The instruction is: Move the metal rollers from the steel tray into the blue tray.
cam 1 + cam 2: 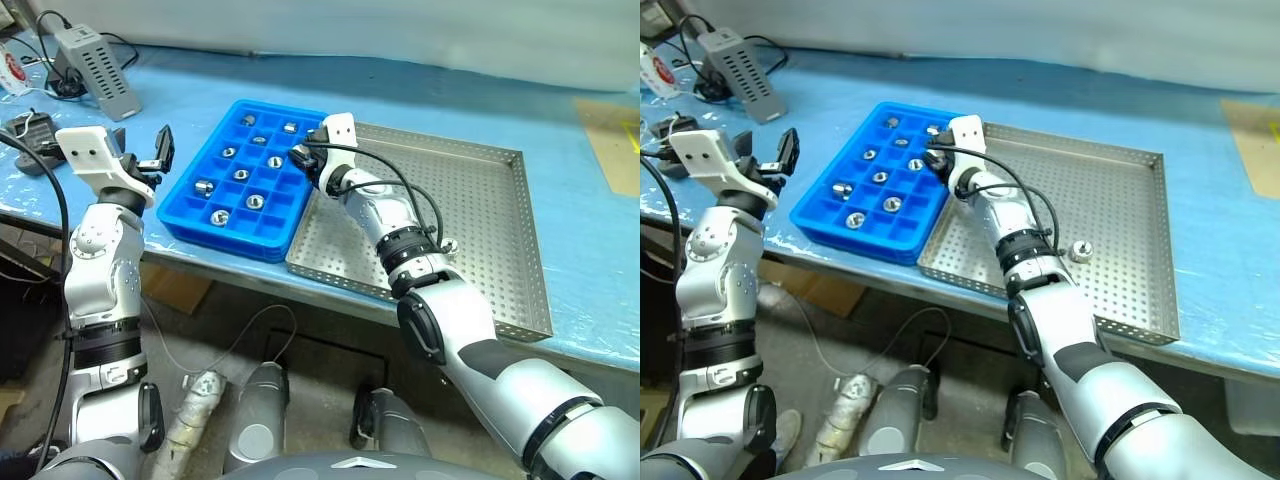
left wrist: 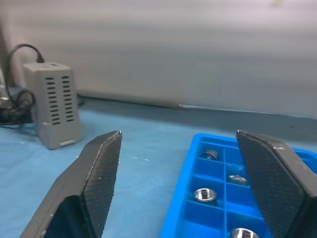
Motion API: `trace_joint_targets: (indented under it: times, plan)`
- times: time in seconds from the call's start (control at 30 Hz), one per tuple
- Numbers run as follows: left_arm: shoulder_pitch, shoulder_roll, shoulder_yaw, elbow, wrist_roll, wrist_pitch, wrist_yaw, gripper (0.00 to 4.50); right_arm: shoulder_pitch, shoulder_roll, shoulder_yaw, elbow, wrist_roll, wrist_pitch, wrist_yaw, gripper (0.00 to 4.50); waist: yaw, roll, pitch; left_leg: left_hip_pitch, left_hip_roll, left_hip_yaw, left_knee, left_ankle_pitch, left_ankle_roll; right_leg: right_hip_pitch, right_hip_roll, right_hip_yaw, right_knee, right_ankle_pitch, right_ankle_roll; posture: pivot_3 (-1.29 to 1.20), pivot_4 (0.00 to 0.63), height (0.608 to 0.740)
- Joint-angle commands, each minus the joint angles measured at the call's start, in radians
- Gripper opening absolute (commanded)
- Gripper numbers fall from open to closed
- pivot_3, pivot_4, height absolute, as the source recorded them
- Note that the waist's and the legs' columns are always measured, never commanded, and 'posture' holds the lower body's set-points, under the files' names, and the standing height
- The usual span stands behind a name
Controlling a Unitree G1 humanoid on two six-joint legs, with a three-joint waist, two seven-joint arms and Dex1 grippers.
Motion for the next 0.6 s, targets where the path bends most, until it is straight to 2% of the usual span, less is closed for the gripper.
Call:
trace_joint_targets:
  times: [0.03,0.17,0.2,0.23,0.37,0.47,0.6]
  plan:
    - [0.032,0.009,0.022,-0.077,0.000,-0.002,0.016,3.91,-0.057,-0.008,-0.010,0.062,-0.022,-0.059,-0.024,1.63,0.010,0.000,0.000,0.000,0.000,0.000,0.000,0.000,0.000,0.000,0.000,0.000,0.000,0.000,0.000,0.54,0.150,0.740]
    - [0.045,0.012,0.030,-0.084,-0.006,-0.001,0.031,3.91,-0.070,-0.014,-0.005,0.106,-0.037,-0.081,-0.015,1.63,0.025,0.000,0.000,-0.001,0.000,-0.001,0.000,0.000,0.000,-0.001,0.000,0.000,0.000,-0.001,0.001,0.54,0.150,0.740]
    - [0.044,0.013,0.029,-0.084,-0.008,-0.001,0.032,3.91,-0.068,-0.015,-0.010,0.110,-0.034,-0.081,-0.009,2.36,0.031,0.000,0.000,-0.001,0.000,-0.001,0.000,0.000,0.000,-0.001,0.000,0.000,0.000,-0.001,0.001,0.54,0.150,0.740]
    - [0.041,0.014,0.028,-0.082,-0.009,0.000,0.032,3.91,-0.065,-0.015,-0.013,0.113,-0.033,-0.082,-0.006,2.57,0.035,0.000,0.000,-0.001,0.000,-0.001,0.000,0.000,0.000,-0.001,0.000,0.000,0.001,-0.001,0.002,0.54,0.150,0.740]
    - [0.014,0.004,0.005,-0.047,-0.013,-0.002,0.023,3.91,-0.048,-0.024,-0.021,0.085,-0.023,-0.100,0.004,3.87,0.037,0.000,0.000,-0.001,0.000,-0.001,0.000,0.000,-0.001,-0.002,0.000,0.000,0.002,-0.004,0.007,0.48,0.150,0.740]
    - [-0.027,-0.019,-0.033,0.011,-0.009,-0.015,0.002,3.91,-0.023,-0.045,-0.035,0.042,-0.014,-0.110,0.002,3.87,0.037,0.000,0.000,-0.001,0.000,-0.001,0.000,0.000,-0.001,-0.002,0.000,0.001,0.004,-0.004,0.007,0.39,0.150,0.740]
    - [-0.142,-0.071,-0.101,0.164,0.001,-0.056,-0.065,3.91,0.065,-0.114,-0.053,-0.113,-0.016,-0.095,-0.017,3.87,0.034,0.000,0.000,0.000,-0.001,0.000,0.000,0.000,-0.001,0.000,0.000,0.002,0.004,-0.005,0.008,0.24,0.150,0.740]
